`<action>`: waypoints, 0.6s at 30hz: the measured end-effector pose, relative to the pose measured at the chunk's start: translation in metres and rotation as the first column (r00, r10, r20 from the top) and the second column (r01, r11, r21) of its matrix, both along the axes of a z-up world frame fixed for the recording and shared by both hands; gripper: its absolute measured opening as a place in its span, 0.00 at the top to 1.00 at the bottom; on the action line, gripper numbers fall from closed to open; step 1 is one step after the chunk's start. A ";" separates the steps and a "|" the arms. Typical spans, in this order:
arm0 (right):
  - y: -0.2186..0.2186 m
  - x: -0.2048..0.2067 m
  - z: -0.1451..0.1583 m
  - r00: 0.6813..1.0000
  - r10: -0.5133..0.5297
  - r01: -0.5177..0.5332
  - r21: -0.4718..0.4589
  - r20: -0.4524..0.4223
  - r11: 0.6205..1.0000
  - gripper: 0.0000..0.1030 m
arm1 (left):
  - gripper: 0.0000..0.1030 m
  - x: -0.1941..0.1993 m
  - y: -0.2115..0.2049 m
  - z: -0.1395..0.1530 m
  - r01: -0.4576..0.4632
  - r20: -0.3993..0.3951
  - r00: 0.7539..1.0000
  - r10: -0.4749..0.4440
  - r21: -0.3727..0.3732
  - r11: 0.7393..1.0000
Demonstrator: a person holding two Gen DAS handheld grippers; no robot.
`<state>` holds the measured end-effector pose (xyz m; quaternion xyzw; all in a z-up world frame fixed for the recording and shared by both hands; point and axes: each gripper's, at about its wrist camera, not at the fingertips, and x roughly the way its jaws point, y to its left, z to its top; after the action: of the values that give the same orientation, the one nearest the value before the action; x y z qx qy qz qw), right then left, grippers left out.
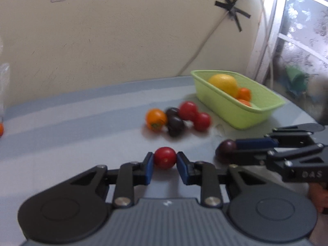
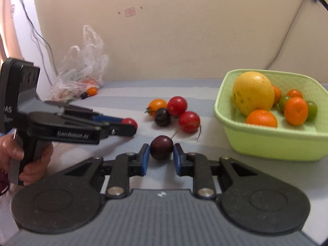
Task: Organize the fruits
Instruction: 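Grasp a red cherry tomato with the left tool while the right tool grasps a dark cherry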
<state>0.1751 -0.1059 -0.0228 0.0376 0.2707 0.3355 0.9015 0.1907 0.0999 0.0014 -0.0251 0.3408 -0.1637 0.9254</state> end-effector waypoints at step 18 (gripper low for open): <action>-0.053 -0.070 -0.012 0.998 -0.002 0.009 -0.101 0.066 0.995 0.68 | 0.75 -0.085 -0.063 -0.003 -0.049 -0.061 0.997 0.042 -0.117 0.992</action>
<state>0.1055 -0.1588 -0.0346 -0.0186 0.2576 0.3199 0.9116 0.1061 0.0371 -0.0012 -0.0926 0.3566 -0.1620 0.9154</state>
